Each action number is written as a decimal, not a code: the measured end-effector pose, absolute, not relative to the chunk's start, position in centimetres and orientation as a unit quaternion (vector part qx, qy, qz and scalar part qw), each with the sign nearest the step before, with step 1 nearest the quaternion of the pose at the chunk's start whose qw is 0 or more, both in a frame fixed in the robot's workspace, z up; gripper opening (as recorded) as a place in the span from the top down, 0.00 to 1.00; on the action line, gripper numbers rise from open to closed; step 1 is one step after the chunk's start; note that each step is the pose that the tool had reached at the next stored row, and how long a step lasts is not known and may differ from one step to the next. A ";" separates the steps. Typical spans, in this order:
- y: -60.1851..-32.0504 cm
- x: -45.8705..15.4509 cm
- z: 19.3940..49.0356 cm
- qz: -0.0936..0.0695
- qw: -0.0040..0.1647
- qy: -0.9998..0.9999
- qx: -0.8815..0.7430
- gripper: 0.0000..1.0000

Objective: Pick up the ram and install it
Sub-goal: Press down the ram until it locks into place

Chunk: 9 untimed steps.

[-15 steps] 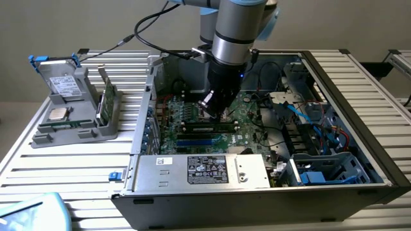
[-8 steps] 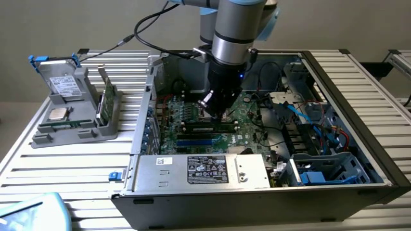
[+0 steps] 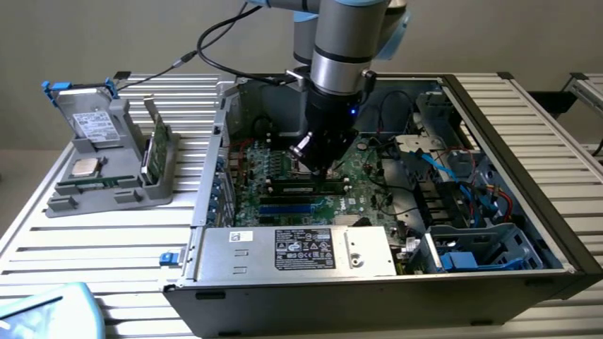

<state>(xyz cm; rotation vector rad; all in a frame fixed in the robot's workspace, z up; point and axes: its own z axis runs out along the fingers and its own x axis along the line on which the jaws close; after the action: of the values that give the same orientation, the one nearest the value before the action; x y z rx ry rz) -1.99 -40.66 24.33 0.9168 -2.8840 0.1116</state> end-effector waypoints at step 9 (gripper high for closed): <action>-40.7 -2.0 24.2 0.034 0.058 -0.967 0.245 0.89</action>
<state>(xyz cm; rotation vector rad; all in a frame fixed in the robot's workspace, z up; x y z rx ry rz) -2.01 -40.66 24.22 0.7435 -2.9308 0.1022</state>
